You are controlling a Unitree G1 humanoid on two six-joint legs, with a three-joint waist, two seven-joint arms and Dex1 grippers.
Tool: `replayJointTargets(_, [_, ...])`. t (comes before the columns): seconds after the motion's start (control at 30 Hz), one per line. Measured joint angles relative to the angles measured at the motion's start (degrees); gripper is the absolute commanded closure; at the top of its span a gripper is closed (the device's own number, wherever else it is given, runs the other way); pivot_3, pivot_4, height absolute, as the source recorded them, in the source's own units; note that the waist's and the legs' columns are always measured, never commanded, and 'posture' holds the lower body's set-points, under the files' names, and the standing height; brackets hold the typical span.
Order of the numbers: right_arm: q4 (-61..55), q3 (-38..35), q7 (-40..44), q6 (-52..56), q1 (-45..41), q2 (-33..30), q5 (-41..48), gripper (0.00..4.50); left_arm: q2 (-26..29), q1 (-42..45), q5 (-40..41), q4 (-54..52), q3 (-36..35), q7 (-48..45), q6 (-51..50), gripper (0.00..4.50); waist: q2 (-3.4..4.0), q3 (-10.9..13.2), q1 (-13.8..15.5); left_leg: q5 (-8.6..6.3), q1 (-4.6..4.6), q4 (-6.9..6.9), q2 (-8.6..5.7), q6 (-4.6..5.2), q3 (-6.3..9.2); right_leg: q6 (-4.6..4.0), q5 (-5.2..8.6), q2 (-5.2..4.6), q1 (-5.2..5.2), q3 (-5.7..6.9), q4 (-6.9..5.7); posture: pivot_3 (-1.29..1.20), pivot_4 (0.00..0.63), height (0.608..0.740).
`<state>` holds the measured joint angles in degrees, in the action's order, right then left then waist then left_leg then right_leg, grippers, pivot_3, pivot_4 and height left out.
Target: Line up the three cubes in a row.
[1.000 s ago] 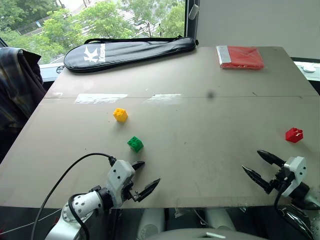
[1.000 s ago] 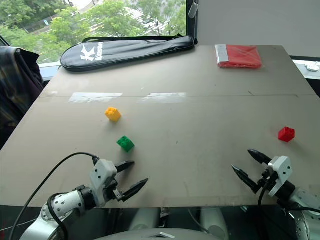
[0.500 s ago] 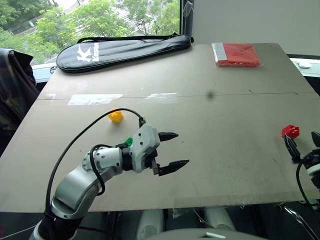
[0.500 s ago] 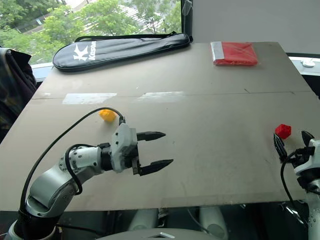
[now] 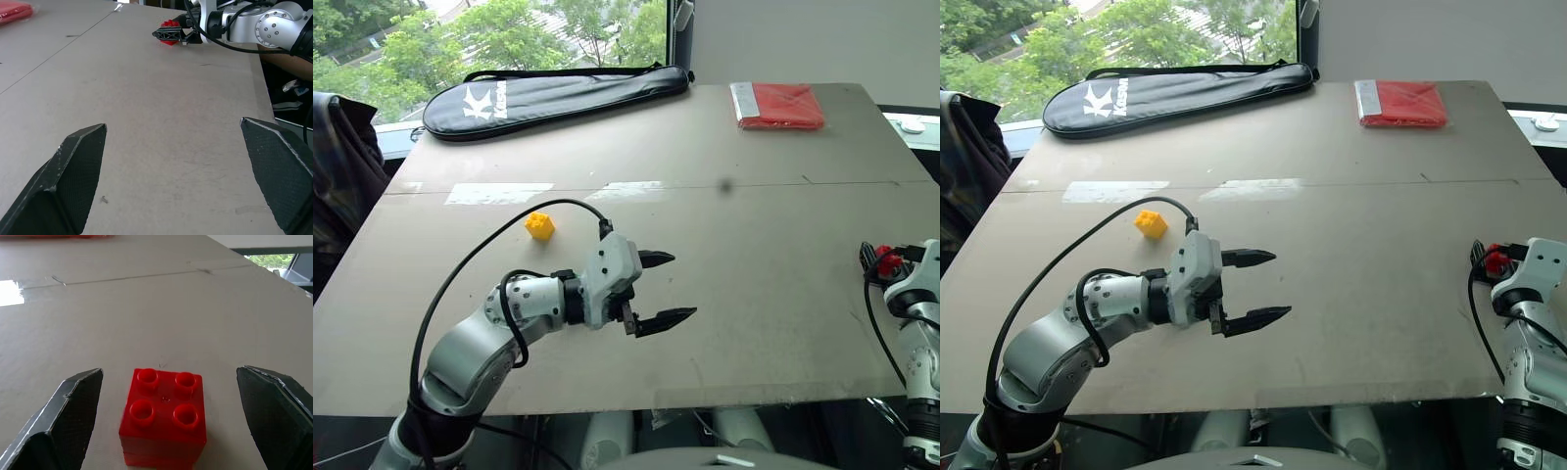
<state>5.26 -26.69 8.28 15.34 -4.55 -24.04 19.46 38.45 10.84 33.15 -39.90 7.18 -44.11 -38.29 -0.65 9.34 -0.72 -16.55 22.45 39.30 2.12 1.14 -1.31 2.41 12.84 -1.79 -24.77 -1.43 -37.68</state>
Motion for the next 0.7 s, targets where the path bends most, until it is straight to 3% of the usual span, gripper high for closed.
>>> replayJointTargets(0.17, [0.2,0.0,0.1,0.6,0.0,0.0,-0.4,3.14,0.3,0.0,0.2,0.0,-0.2,0.1,-0.1,0.0,0.01,0.0,-0.1,0.0,-0.03,0.0,0.0,0.0,-0.01,0.06,0.03,0.01,0.0,-0.02,-0.03,0.0,0.15,0.708])
replayJointTargets(0.3, [-1.2,0.9,1.7,0.7,0.6,0.0,-0.4,3.13,0.3,-0.2,0.2,0.0,-0.3,0.1,0.1,0.0,0.01,0.0,-0.1,0.0,-0.05,0.01,0.01,0.0,0.0,0.06,0.03,0.03,0.0,-0.02,-0.05,0.0,0.15,0.708])
replayJointTargets(0.37, [-3.1,4.1,6.7,0.0,1.9,-1.7,-0.6,3.13,0.3,-1.7,0.2,0.0,-0.7,0.1,0.7,0.0,0.04,0.0,-0.3,0.0,-0.11,-0.02,0.02,0.0,0.0,0.07,0.03,0.04,0.0,-0.09,-0.07,0.0,0.15,0.708])
replayJointTargets(0.5, [-4.4,13.3,24.3,-5.7,2.7,-6.6,-0.8,3.13,1.8,-7.4,-1.8,2.1,-2.3,-1.2,3.9,0.0,0.02,0.0,-0.4,0.0,-0.19,-0.04,0.06,0.01,-0.01,0.09,0.05,0.09,0.03,-0.08,-0.06,0.0,0.15,0.708])
replayJointTargets(0.57, [-4.2,15.8,29.2,-7.3,2.0,-6.9,-0.5,3.13,2.1,-8.6,-2.3,2.9,-2.8,-1.4,4.7,0.0,0.0,0.1,-0.2,0.0,-0.19,-0.03,0.06,0.01,-0.01,0.09,0.05,0.09,0.04,-0.04,-0.07,0.0,0.15,0.708])
replayJointTargets(0.7, [3.5,26.7,48.5,-13.5,-8.1,-7.6,-0.9,3.13,3.1,-13.2,-3.6,5.1,-7.3,-3.1,9.0,0.0,-0.13,0.2,-0.4,0.01,-0.46,0.01,0.08,0.01,-0.03,0.05,0.03,0.09,0.2,-0.16,-0.14,0.0,0.15,0.708])
